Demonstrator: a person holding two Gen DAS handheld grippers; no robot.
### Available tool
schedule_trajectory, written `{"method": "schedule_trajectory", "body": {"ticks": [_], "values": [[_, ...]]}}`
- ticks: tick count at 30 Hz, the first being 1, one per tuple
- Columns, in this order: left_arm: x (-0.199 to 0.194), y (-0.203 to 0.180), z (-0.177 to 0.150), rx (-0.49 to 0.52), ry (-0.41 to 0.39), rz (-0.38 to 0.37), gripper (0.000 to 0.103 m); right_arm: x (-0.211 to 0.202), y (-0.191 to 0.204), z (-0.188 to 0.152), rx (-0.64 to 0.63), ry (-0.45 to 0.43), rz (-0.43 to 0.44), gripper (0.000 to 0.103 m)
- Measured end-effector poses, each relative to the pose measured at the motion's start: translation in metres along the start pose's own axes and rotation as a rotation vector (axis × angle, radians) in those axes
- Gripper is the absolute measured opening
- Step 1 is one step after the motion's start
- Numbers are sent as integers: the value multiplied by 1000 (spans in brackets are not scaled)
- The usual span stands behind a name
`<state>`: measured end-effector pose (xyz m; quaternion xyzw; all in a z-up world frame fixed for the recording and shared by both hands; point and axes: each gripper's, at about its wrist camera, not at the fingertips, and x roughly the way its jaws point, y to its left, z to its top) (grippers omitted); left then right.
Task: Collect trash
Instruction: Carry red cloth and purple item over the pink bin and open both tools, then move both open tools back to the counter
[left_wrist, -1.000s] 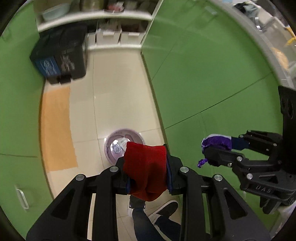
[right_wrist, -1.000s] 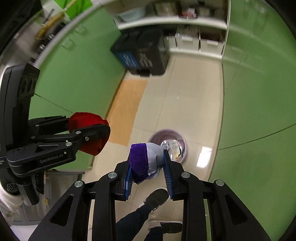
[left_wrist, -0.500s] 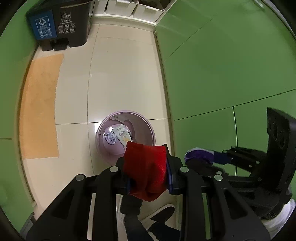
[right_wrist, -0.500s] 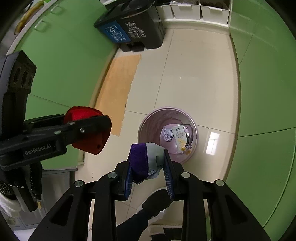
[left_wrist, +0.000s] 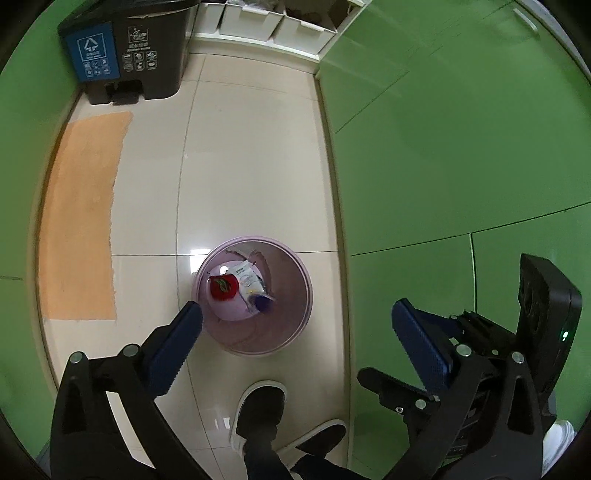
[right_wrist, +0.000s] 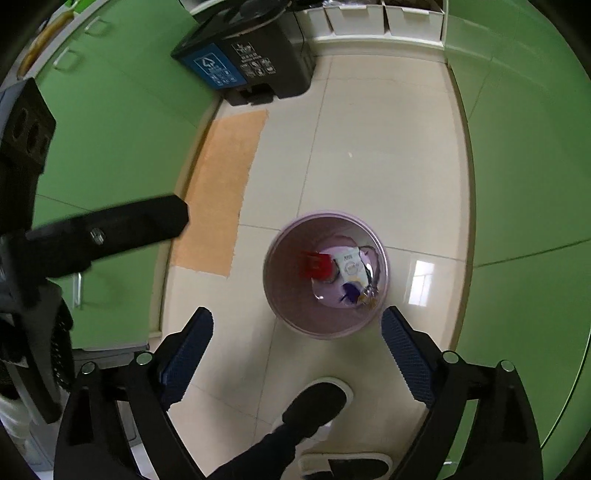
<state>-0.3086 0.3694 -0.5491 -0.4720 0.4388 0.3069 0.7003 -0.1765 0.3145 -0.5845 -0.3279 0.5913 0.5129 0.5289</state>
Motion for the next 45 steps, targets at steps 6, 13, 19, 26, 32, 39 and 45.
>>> {"method": "schedule_trajectory", "body": {"ticks": [6,13,19,26,32,39,45], "values": [[-13,-6,-2,-8,1,10,100,-12,-1,-6,9,1,-5,94],[-69,-34,-4,4,-17,17,100,-77,13,-10,40,-43,-13,95],[-143,-74,-7,44,-55,35,100,-165,29,-18,64,-111,-16,95],[-258,-132,-11,117,-136,45,100,-293,49,-34,73,-228,-20,96],[-343,-191,-9,212,-213,33,100,-405,56,-58,95,-368,-48,97],[-402,-273,-10,365,-281,-36,100,-512,35,-107,194,-551,-138,97],[-409,-358,-13,527,-284,-117,100,-571,-4,-169,345,-667,-246,97]]}}
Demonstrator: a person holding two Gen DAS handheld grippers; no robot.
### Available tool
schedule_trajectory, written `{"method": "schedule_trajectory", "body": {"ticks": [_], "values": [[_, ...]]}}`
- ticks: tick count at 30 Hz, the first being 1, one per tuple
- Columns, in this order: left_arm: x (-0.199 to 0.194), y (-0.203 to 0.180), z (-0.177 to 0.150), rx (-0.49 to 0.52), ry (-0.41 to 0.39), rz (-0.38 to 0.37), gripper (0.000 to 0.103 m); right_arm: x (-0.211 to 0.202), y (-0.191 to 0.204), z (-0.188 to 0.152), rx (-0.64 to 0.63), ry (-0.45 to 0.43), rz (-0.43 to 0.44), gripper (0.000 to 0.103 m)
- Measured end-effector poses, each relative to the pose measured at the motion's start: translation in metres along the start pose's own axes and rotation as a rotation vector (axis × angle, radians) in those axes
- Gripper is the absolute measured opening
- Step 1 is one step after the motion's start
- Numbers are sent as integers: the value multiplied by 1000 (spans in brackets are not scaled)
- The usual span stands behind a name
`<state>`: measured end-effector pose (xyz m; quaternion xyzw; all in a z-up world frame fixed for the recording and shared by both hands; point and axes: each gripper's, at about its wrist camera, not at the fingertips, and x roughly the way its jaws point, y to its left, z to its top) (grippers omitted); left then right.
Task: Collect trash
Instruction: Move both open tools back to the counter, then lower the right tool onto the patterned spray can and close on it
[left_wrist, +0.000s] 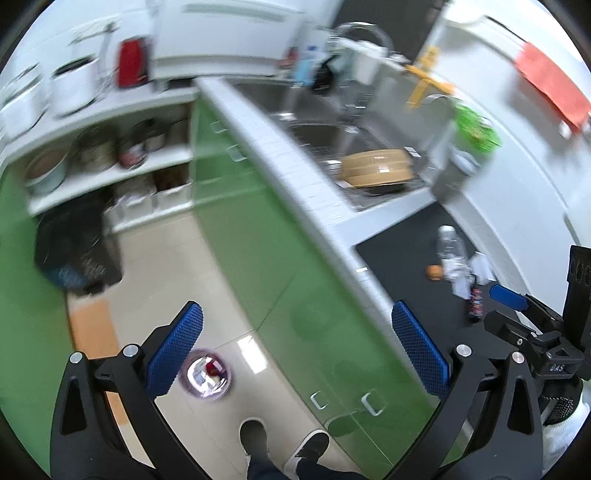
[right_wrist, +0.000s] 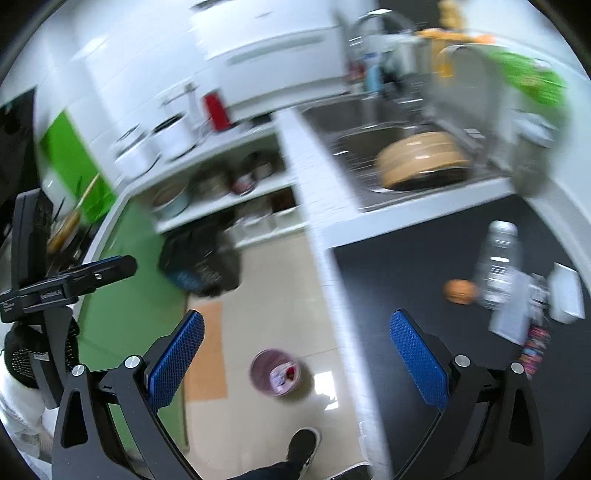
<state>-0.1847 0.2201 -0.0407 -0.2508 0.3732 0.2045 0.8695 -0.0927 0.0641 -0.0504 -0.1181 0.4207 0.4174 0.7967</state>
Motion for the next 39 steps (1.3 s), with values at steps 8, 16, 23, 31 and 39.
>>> {"method": "schedule_trajectory", "body": {"ticks": [8,16,23,31,39], "values": [[25,-100,30,177,7,-142,100,-69,-89,-17,163,-98,-195,97],[79,-188,41,303,85,-239,100,-99,-158,-35,266,-106,-340,97],[131,-232,48,340,152,-257,100,-81,-195,-40,329,-52,-377,97],[188,-260,57,367,218,-224,100,-30,-227,-44,384,60,-368,97],[238,-278,58,374,293,-195,100,19,-245,-54,420,171,-359,96]]}}
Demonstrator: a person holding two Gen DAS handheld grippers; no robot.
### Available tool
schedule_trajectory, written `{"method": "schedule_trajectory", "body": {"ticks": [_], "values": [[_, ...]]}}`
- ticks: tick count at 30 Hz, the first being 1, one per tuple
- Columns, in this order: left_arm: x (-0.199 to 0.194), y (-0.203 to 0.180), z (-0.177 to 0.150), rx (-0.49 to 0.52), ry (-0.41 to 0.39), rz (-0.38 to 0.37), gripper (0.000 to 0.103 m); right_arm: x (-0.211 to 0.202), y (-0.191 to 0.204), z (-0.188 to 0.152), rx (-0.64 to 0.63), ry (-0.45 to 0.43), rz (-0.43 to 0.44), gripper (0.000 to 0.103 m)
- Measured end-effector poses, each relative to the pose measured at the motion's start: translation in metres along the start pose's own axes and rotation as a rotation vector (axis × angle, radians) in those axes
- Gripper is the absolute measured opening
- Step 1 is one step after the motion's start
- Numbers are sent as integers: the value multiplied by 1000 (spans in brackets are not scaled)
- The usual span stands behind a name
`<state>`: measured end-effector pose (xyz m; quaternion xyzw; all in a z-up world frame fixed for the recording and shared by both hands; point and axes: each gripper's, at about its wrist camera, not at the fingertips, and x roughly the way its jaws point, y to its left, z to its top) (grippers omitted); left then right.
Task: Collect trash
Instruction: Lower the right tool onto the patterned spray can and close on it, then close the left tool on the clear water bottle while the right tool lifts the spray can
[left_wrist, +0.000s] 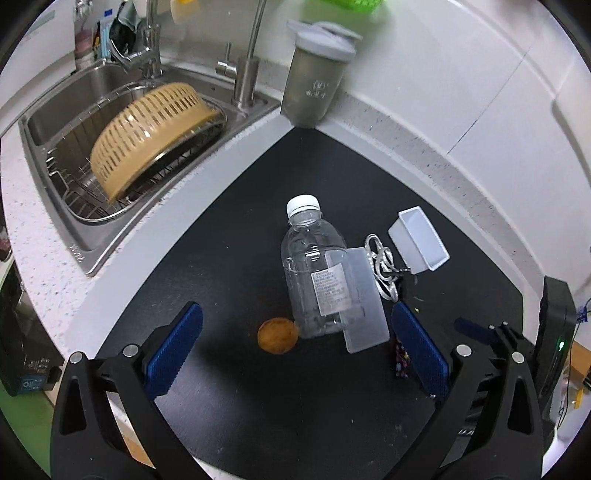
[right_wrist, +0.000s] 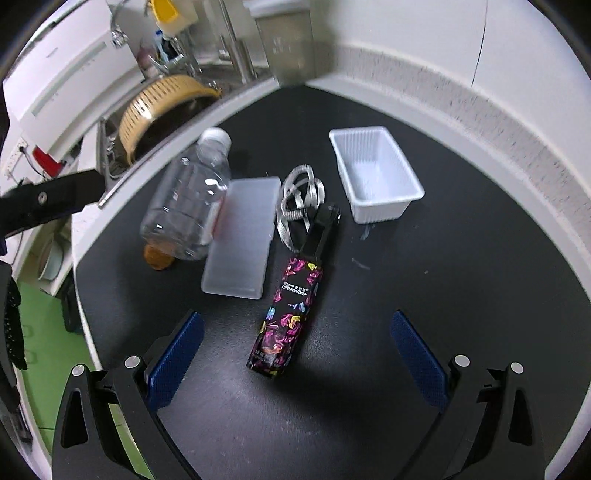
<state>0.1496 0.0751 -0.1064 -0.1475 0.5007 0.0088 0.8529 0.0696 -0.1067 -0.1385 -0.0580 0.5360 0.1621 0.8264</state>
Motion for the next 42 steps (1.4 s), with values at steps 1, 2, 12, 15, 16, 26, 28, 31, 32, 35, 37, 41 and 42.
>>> {"method": "schedule_trajectory", "body": {"ticks": [1,2,12,15,16,26,28,31,32,35,37,41,42], "values": [[4,0,2,-1,6,-1,100,4,0,0,3,8,2,94],[9,-1,4,0,14,0,100,7,0,0,5,16,3,87],[31,-4,16,-2,50,-5,100,18,0,-2,-8,51,-1,28],[36,-6,19,0,59,-5,100,16,-5,-1,-2,48,5,24],[39,-7,20,2,62,-4,100,13,-6,-1,0,44,4,24],[70,-7,28,-9,109,18,100,-9,-24,-7,17,23,15,24],[75,-8,29,-11,120,15,90,-14,-28,-9,24,17,17,24],[81,-11,30,-10,146,9,65,-18,-32,-9,28,10,18,24],[82,-12,29,-6,149,12,59,-20,-34,-10,31,7,19,24],[82,-13,30,-9,146,7,59,-24,-37,-10,34,-2,23,24],[81,-13,31,-9,140,7,58,-27,-38,-8,33,-10,25,24],[76,-15,31,-14,124,-5,58,-35,-40,-9,33,-25,31,24],[73,-15,32,-17,117,-11,58,-38,-41,-9,32,-29,32,24]]}}
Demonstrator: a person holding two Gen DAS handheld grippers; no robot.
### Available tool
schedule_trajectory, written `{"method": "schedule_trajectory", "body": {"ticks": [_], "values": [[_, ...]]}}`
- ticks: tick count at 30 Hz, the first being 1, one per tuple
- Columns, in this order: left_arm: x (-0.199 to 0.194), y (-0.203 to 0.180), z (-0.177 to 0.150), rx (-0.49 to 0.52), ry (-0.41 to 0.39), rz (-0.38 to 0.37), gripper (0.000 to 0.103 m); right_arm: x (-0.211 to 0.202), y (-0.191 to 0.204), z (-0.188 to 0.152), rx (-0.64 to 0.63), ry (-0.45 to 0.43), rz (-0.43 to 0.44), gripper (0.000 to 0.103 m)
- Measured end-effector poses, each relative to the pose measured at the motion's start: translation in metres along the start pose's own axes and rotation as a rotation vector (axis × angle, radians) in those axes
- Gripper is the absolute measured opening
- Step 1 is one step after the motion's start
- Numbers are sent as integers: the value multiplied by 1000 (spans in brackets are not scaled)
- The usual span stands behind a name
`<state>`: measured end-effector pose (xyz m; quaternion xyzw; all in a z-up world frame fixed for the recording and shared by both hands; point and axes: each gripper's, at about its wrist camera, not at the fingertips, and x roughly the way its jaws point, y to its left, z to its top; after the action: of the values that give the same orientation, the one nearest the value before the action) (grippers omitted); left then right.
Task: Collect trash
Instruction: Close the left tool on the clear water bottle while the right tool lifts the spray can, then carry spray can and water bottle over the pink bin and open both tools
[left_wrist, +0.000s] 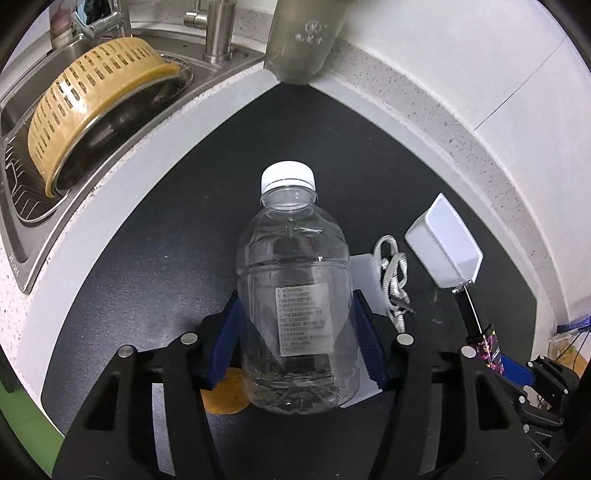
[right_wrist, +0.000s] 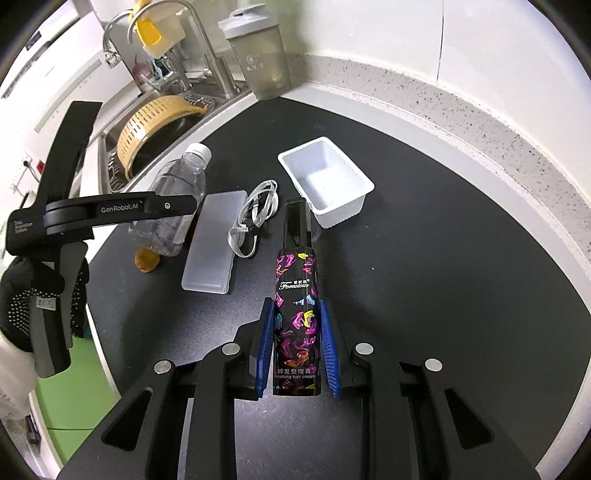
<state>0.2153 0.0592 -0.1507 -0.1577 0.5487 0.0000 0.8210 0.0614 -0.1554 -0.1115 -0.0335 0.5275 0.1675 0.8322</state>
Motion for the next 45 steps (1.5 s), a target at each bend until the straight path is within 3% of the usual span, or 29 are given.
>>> {"method": "schedule_trajectory", "body": {"ticks": [11,19,25,34,41,45], "values": [[-59,-11,-12,18,-89,-37,58,-42,13,2,-50,-75,27,24],[-137,11,-52,0,-197,-14,58,-77,49,7,-161,-140,73,24],[-206,50,-105,-72,-293,52,58,-87,107,8,-277,-164,166,24],[-283,141,-220,-299,-379,193,58,-72,233,-9,-514,-114,343,24],[-299,207,-308,-480,-373,261,58,-45,333,-46,-690,-17,445,24],[-286,242,-353,-567,-336,274,58,-14,384,-74,-772,61,478,24]]}}
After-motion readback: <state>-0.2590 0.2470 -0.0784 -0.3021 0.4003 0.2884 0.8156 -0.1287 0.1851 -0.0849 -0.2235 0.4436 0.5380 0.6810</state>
